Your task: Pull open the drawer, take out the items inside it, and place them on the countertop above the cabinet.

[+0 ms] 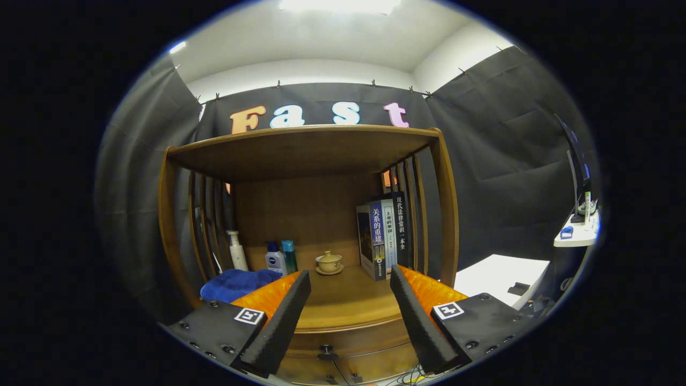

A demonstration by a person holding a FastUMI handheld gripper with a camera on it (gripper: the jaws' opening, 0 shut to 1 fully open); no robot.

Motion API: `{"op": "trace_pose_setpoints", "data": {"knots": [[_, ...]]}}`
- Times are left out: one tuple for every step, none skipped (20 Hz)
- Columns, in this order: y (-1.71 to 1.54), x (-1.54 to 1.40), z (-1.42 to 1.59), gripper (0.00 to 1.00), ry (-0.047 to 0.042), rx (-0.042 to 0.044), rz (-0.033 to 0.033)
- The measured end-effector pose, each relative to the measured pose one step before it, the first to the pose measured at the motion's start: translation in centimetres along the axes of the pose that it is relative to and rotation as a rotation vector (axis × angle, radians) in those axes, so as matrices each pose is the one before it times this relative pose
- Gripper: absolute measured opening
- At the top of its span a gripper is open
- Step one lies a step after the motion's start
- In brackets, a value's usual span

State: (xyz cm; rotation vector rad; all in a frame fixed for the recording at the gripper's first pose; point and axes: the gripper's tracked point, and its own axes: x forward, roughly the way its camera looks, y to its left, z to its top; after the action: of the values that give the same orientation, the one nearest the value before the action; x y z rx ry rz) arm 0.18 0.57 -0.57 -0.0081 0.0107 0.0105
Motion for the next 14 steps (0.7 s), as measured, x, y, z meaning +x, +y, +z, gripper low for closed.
{"op": "trace_pose_setpoints", "data": {"knots": [[0.223, 0.025, -0.255, 0.99, 0.00198, 0.00573, 0.00847], [0.212, 0.226, -0.187, 0.99, 0.00186, 0.00575, 0.00602], [0.071, 0.162, -0.405, 0.99, 0.0004, 0.00258, 0.00295], [-0.065, 0.144, -0.191, 0.99, -0.00114, -0.00216, -0.00015], [0.051, 0.083, -0.287, 0.99, -0.00236, -0.00618, 0.00075], [0.145, 0.095, -0.23, 0.99, -0.00337, -0.00495, 0.00291], [0.151, 0.194, -0.418, 0.99, 0.00054, -0.00161, 0.00599], [0.199, 0.036, -0.493, 0.99, 0.00373, 0.0007, 0.00983], [0.191, 0.232, -0.662, 0.99, 0.00799, 0.00144, 0.00833], [0.059, 0.037, -0.566, 0.99, 0.00833, 0.00206, 0.00612], [-0.033, 0.226, -0.874, 0.99, 0.01056, 0.00234, 0.00216], [-0.137, 0.164, -0.925, 0.99, 0.01092, 0.00275, 0.00049], [-0.092, 0.102, -0.774, 0.99, 0.00902, 0.00173, 0.00026], [-0.053, 0.095, -0.638, 0.99, 0.00849, 0.00255, -0.00042]]}}
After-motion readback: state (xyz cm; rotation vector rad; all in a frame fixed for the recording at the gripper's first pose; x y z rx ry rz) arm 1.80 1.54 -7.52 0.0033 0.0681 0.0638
